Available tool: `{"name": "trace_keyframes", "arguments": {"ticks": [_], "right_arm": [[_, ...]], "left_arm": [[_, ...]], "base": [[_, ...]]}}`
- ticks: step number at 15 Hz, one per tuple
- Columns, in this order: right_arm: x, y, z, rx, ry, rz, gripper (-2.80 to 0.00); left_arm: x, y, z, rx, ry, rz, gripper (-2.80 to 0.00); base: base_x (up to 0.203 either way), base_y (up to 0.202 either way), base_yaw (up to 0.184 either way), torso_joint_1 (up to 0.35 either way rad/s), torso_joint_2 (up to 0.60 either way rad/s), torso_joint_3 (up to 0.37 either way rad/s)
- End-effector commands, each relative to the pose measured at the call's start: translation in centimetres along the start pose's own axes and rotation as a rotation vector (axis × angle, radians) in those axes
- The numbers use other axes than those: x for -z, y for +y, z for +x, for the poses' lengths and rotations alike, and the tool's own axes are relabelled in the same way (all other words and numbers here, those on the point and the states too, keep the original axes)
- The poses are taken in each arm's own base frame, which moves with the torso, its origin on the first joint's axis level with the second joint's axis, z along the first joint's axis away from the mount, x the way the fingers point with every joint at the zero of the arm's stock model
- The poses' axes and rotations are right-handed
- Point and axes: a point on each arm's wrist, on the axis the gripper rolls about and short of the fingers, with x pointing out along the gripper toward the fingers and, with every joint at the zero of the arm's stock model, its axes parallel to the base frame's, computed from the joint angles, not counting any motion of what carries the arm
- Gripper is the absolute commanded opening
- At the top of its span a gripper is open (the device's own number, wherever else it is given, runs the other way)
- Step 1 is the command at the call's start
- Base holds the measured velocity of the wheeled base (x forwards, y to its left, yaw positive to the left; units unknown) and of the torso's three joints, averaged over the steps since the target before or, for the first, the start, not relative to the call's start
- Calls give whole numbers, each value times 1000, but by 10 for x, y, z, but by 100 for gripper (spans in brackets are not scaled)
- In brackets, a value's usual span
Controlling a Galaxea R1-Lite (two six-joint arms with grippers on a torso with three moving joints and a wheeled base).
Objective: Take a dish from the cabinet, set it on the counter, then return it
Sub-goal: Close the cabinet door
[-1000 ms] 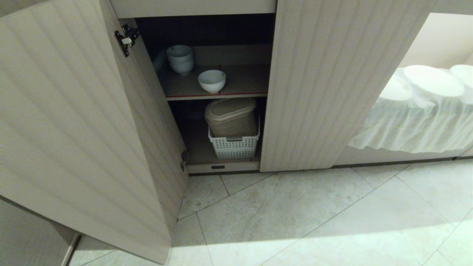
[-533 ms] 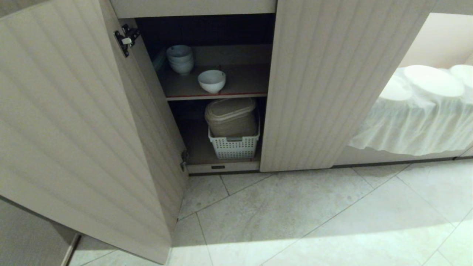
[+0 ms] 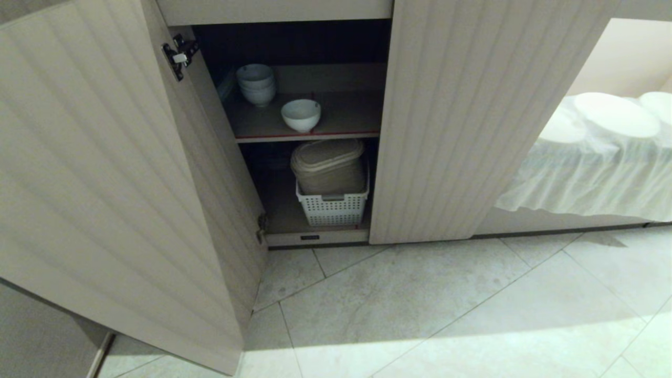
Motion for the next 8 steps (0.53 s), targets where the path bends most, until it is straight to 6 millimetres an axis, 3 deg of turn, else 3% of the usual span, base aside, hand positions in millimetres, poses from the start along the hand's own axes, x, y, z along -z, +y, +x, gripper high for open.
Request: {"name": "trace_keyframes", "arguments": {"ticks": [1,5,8], "right_arm": [[0,0,0,0,0,1,-280],[0,0,0,0,0,0,-280],[0,0,0,-2,0,-1,-280]], "left_arm": [[-3,-4,4,-23,25,-7,-280],[-1,-9,7,-93,34,-26,-280],[1,-14,7,-7,41,-39,-280]], "base": [[0,0,0,0,0,0],[0,0,0,0,0,0],[0,0,0,0,0,0]]}}
